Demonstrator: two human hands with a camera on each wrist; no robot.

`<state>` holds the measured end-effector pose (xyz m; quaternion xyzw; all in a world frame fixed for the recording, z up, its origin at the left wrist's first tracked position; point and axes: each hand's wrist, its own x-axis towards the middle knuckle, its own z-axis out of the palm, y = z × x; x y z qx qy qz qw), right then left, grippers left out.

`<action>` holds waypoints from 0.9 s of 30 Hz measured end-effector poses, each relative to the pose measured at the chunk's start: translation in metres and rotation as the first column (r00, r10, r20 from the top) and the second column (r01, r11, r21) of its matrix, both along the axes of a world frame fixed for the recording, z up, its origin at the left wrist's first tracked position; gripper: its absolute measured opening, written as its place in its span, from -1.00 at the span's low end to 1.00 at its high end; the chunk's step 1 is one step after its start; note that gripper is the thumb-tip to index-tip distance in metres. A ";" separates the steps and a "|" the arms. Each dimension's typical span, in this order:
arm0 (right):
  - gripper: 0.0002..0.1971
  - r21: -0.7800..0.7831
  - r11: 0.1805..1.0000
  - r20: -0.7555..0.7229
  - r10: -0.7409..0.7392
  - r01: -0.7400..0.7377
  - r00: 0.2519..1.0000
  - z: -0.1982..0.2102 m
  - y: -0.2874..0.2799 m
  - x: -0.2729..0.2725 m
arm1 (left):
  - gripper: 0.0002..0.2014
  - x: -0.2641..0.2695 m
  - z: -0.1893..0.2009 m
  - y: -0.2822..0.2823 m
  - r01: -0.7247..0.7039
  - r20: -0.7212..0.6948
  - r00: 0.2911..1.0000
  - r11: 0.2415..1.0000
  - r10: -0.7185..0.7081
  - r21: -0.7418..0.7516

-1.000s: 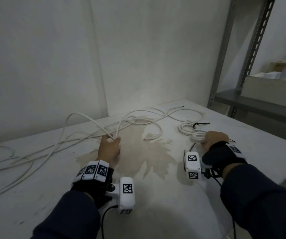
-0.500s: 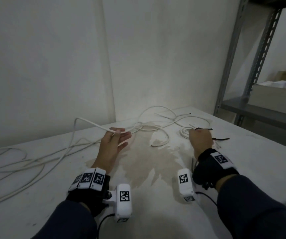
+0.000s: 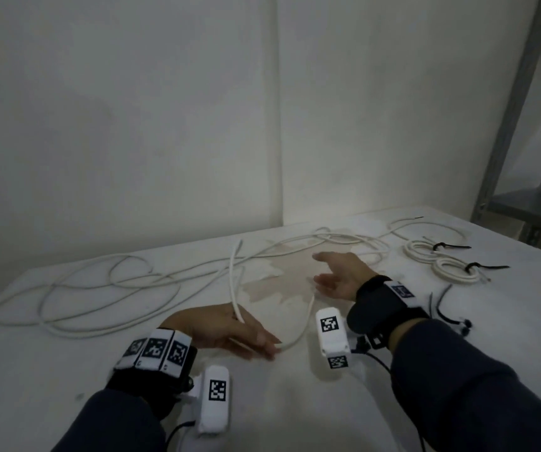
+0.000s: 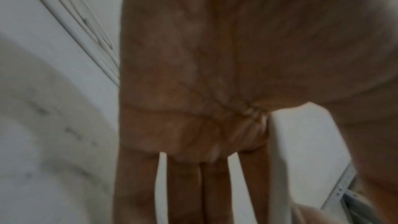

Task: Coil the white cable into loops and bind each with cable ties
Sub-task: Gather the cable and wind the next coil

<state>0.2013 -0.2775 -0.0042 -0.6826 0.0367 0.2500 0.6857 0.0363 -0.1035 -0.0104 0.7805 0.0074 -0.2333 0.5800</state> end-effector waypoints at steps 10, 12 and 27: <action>-0.58 0.345 0.809 -0.131 -0.461 0.477 0.877 -0.025 0.002 0.018 | -0.57 -0.054 -0.006 0.054 -0.430 -0.179 0.896 0.895 0.407 -0.119; -0.84 0.393 0.786 -0.145 -0.460 0.477 0.876 -0.023 0.002 0.015 | -0.80 -0.056 -0.006 0.058 -0.533 -0.037 0.843 0.824 0.537 -0.191; -0.79 0.099 0.969 0.026 -0.229 0.225 0.973 -0.019 0.026 -0.017 | -0.72 0.020 0.124 0.033 -0.566 0.494 0.618 0.783 0.611 -0.259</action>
